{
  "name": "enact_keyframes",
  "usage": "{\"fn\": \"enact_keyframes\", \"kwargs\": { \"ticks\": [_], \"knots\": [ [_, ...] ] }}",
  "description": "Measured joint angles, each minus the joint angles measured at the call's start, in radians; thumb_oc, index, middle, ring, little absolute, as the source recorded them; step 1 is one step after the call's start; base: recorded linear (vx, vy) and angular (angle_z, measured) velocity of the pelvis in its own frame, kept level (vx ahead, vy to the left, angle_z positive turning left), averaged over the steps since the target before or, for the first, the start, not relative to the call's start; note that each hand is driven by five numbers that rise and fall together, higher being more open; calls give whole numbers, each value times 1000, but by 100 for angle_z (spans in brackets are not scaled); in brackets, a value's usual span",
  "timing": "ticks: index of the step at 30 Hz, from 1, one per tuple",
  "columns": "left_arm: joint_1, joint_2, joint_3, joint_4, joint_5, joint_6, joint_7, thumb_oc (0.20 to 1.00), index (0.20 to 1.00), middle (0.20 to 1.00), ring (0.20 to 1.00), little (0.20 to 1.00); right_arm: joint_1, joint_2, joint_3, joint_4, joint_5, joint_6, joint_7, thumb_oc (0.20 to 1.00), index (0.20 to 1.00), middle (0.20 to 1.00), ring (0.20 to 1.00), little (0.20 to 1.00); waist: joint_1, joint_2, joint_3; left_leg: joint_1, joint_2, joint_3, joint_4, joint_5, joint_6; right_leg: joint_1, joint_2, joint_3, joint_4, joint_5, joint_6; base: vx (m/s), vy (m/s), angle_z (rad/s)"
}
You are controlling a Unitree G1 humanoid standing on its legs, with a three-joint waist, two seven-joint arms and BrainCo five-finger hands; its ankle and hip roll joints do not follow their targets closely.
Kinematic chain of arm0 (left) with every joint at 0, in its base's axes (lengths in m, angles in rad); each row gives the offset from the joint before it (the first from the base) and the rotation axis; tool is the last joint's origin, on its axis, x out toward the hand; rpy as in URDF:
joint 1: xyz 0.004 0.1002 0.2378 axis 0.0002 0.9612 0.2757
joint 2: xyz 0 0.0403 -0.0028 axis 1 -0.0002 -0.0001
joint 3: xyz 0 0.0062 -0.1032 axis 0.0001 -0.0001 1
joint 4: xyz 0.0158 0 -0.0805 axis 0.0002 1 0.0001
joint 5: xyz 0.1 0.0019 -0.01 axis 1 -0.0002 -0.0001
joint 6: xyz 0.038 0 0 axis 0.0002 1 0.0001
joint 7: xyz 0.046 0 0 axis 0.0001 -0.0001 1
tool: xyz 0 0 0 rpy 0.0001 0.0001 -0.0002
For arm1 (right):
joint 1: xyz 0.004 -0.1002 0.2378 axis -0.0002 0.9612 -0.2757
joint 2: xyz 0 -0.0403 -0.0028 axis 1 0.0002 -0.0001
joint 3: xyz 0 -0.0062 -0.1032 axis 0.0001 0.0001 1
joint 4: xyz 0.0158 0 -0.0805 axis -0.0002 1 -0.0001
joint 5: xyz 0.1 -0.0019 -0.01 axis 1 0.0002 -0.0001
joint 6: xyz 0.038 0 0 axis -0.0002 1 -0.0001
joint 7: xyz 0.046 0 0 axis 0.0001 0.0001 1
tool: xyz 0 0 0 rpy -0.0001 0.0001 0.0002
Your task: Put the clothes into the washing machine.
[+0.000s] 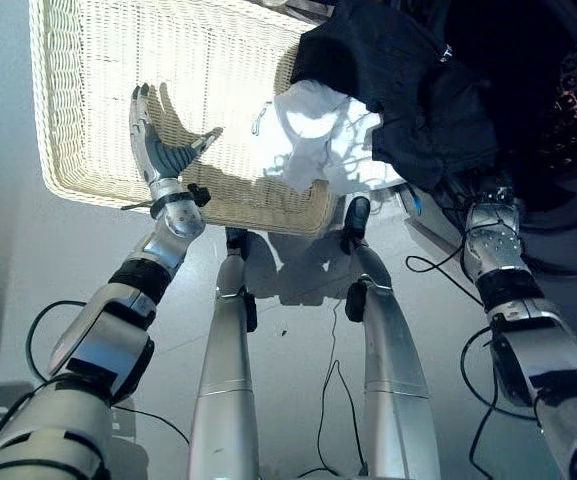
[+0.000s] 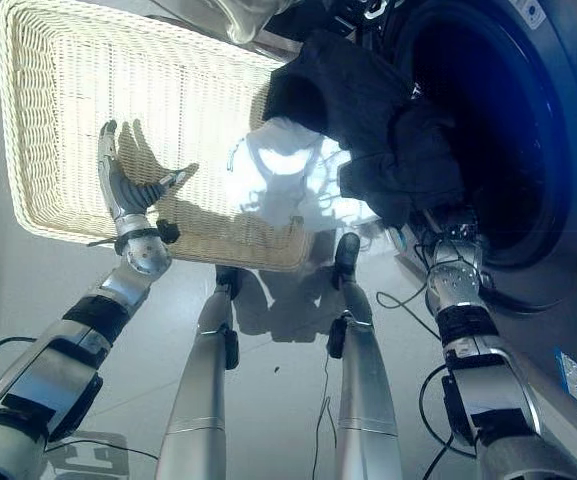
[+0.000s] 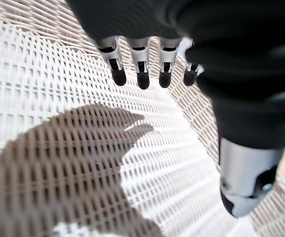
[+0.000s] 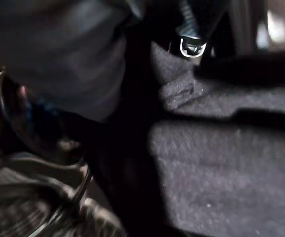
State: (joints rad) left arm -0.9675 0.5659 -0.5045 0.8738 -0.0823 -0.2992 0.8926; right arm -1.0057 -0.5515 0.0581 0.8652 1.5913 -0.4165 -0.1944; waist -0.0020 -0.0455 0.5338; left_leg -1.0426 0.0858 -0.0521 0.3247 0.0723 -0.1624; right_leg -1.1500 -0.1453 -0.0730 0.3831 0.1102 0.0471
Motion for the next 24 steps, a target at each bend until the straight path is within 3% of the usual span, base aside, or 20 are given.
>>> {"fn": "enact_keyframes", "kwargs": {
  "ticks": [2, 4, 5, 6, 8, 11, 13, 15, 17, 18, 19, 20, 24],
  "knots": [
    [30, 3, -25, -14, 0, -3, 2, 1000, 1000, 1000, 1000, 1000, -103, -122, 37, 12, -148, -88, -226, 200, 200, 200, 200, 200, 19, 0, 0, -8, 2, -2, 15, -5, 1, 5, 4, 0, -14, 10, 2, -25, -65, -6],
    [53, 9, -24, -17, -1, -2, 1, 1000, 1000, 1000, 1000, 1000, -146, -165, 37, -2, -247, -165, -334, 200, 200, 200, 200, 200, 19, -1, 0, -8, 3, -10, 15, -5, 1, 16, 8, -5, -33, 20, 2, -9, -19, -1],
    [95, 24, -24, -26, -11, -1, 0, 1000, 1000, 1000, 1000, 1000, -158, -178, 36, -40, -356, -252, -474, 200, 200, 200, 200, 200, 20, -1, 0, -12, 2, -11, 16, -6, 3, 23, 8, -6, -55, 31, 7, 0, 0, 0],
    [103, 31, -23, -26, -11, -1, -3, 1000, 1000, 1000, 1000, 1000, -157, -184, 36, -51, -380, -255, -510, 200, 200, 200, 200, 200, 18, -3, 1, -13, 1, -11, 17, -7, 4, 26, 8, -6, -60, 34, 7, -22, -21, -5],
    [126, 80, -20, -23, -21, 3, -28, 1000, 1000, 1000, 1000, 1000, -139, -205, 37, -74, -473, -259, -693, 200, 200, 200, 200, 200, 17, -7, 3, -28, 0, -7, 35, -16, 13, 30, 9, -3, -85, 58, 6, -5, 0, -6],
    [128, 108, -13, -18, -24, 3, -51, 1000, 1000, 1000, 1000, 1000, -131, -212, 37, -73, -481, -250, -760, 200, 200, 200, 200, 200, 18, -10, 5, -33, -3, -4, 58, -29, 19, 34, 8, 3, -87, 61, 11, 15, 10, -4],
    [123, 114, 8, 0, -31, -6, -75, 1000, 1000, 1000, 1000, 1000, -129, -213, 37, -62, -480, -234, -770, 253, 253, 253, 253, 253, 19, -11, 5, -33, -3, -2, 75, -38, 23, 40, 7, 6, -88, 62, 13, 13, 4, -2],
    [121, 115, 14, 21, -32, -17, -93, 1000, 1000, 1000, 1000, 1000, -130, -212, 37, -34, -480, -223, -771, 200, 200, 200, 200, 200, 21, -11, 6, -33, -5, -4, 81, -40, 25, 45, 5, 7, -88, 64, 15, 0, 0, 0],
    [124, 115, 11, 32, -31, -21, -107, 1000, 1000, 1000, 1000, 1000, -137, -213, 37, -12, -480, -215, -775, 200, 200, 200, 200, 200, 20, -12, 6, -33, -9, -5, 85, -41, 26, 48, 2, 6, -87, 65, 17, 0, 0, 0],
    [126, 114, 10, 39, -31, -23, -113, 1000, 1000, 1000, 1000, 1000, -138, -213, 37, -3, -481, -207, -777, 250, 250, 250, 250, 250, 21, -12, 6, -33, -10, -5, 87, -41, 27, 49, 0, 7, -87, 66, 18, 0, 0, 0],
    [126, 114, 10, 39, -31, -23, -113, 1000, 1000, 1000, 1000, 1000, -138, -213, 37, -3, -481, -207, -777, 250, 250, 250, 250, 250, 21, -12, 6, -33, -10, -5, 87, -41, 27, 49, 0, 7, -87, 66, 18, 23, 37, 1],
    [126, 115, 8, 45, -31, -31, -115, 1000, 1000, 1000, 1000, 1000, -148, -213, 37, 15, -481, -203, -782, 1000, 1000, 1000, 1000, 1000, 21, -12, 6, -33, -12, -5, 88, -40, 28, 49, -1, 8, -87, 67, 19, 21, 37, 1],
    [135, 115, 6, 48, -32, -48, -116, 1000, 1000, 1000, 1000, 1000, -149, -212, 42, 24, -480, -184, -736, 1000, 1000, 1000, 1000, 1000, 21, -12, 6, -30, -16, -5, 87, -39, 29, 51, -3, 10, -87, 68, 21, 6, 10, 0]
  ]
}}
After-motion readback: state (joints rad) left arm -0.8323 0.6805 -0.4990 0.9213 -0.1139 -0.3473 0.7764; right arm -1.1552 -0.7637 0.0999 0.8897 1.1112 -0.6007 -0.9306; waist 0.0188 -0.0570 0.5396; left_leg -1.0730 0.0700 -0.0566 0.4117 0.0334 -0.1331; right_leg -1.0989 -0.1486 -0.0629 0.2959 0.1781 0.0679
